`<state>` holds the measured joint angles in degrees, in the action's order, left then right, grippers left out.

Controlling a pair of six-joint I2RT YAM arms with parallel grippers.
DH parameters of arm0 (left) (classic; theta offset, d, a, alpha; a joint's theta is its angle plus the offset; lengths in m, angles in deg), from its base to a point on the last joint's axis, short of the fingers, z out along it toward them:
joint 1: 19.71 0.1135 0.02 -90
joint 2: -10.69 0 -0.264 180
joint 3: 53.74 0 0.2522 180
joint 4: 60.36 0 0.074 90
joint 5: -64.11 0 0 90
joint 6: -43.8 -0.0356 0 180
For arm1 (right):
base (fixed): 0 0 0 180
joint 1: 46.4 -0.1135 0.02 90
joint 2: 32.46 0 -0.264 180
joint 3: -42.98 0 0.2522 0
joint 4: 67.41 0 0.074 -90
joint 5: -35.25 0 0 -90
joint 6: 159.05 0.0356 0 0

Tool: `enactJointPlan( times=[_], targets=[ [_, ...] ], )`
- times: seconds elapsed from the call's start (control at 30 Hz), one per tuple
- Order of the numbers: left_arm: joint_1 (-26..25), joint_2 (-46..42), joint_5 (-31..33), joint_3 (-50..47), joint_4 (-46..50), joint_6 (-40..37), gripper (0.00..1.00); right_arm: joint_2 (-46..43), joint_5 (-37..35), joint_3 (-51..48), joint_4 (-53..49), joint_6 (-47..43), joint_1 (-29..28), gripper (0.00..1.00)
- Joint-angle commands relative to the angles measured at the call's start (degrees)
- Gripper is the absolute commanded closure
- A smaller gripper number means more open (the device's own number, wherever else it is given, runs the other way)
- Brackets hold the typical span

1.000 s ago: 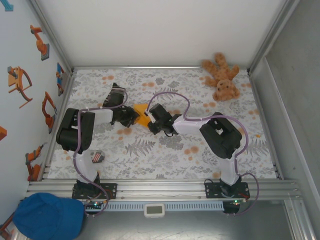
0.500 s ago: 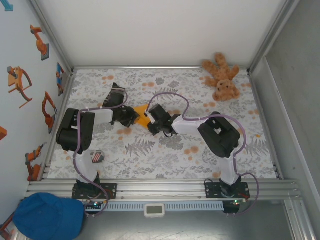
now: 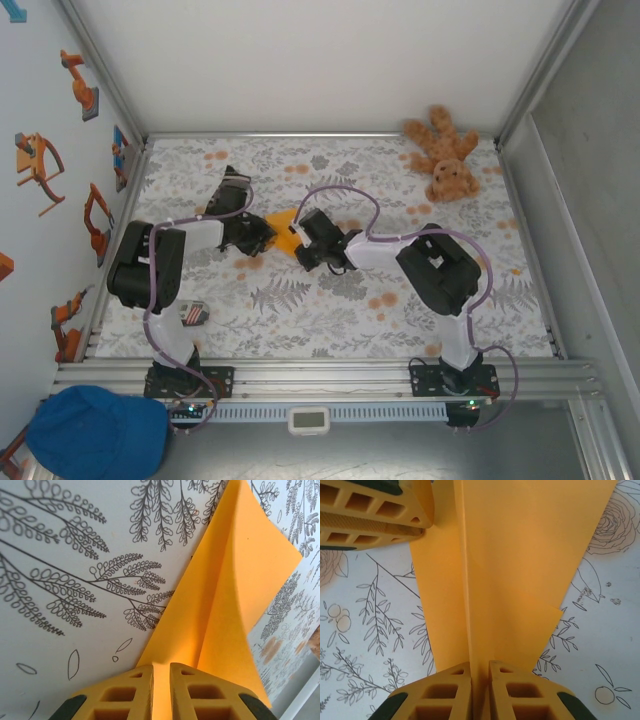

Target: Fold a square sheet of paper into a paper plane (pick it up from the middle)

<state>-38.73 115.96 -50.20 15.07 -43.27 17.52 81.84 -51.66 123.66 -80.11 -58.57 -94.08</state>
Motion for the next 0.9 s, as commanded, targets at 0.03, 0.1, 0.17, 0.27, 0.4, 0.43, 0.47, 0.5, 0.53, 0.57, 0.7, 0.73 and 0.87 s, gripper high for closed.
enactJointPlan(
  times=[0.03, 0.1, 0.17, 0.27, 0.4, 0.43, 0.47, 0.5, 0.53, 0.57, 0.7, 0.73, 0.87],
  targets=[
    [0.40, 1.50, -1.96, 1.16, -1.59, -0.03, 0.84, -2.24, 1.60, -1.91, 2.40, -3.64, 0.55, 0.85],
    [0.53, 1.40, -1.93, 1.25, -1.60, -0.02, 0.84, -2.33, 2.40, -2.30, 2.89, -4.80, 0.89, 0.86],
    [0.79, 0.96, -1.88, 0.61, -2.41, 0.16, 0.84, -2.50, 3.67, -2.95, 3.62, -5.88, 1.32, 0.86],
    [1.23, 0.94, -1.88, 0.32, -2.22, 0.01, 0.84, -3.05, 4.17, -3.87, 4.81, -7.39, 1.78, 0.86],
    [1.20, 2.14, -2.14, 0.57, -2.16, -0.13, 0.86, -3.12, 5.16, -3.60, 5.10, -9.04, 2.48, 0.87],
    [1.23, 2.70, -2.35, 0.86, -1.98, -0.16, 0.87, -2.95, 5.17, -3.35, 4.99, -9.31, 2.50, 0.87],
    [1.10, 3.16, -2.57, 1.23, -1.44, -0.18, 0.88, -2.65, 5.01, -2.85, 4.30, -9.27, 2.53, 0.87],
    [0.73, 3.60, -2.54, 1.65, -0.53, -0.18, 0.89, -2.49, 5.07, -2.33, 3.39, -9.14, 2.55, 0.86],
    [0.48, 3.96, -2.29, 1.84, 0.27, -0.26, 0.90, -2.71, 5.23, -2.21, 3.17, -8.53, 2.56, 0.85],
    [0.18, 3.97, -2.01, 1.72, 0.57, -0.19, 0.90, -2.98, 4.89, -2.05, 2.82, -7.34, 2.51, 0.83],
    [-0.21, 3.89, -0.29, 0.85, 0.89, 0.60, 0.90, -4.69, 0.49, -0.94, -2.26, -1.50, 1.92, 0.75],
    [-0.35, 3.91, 0.06, 0.85, 0.97, 0.70, 0.91, -5.31, -0.30, -0.80, -3.37, 0.06, 1.74, 0.71],
    [-0.88, 4.28, 1.09, 1.05, 1.48, 1.12, 0.91, -5.58, -3.81, 1.81, -9.47, 4.99, 0.33, 0.62]
  ],
)
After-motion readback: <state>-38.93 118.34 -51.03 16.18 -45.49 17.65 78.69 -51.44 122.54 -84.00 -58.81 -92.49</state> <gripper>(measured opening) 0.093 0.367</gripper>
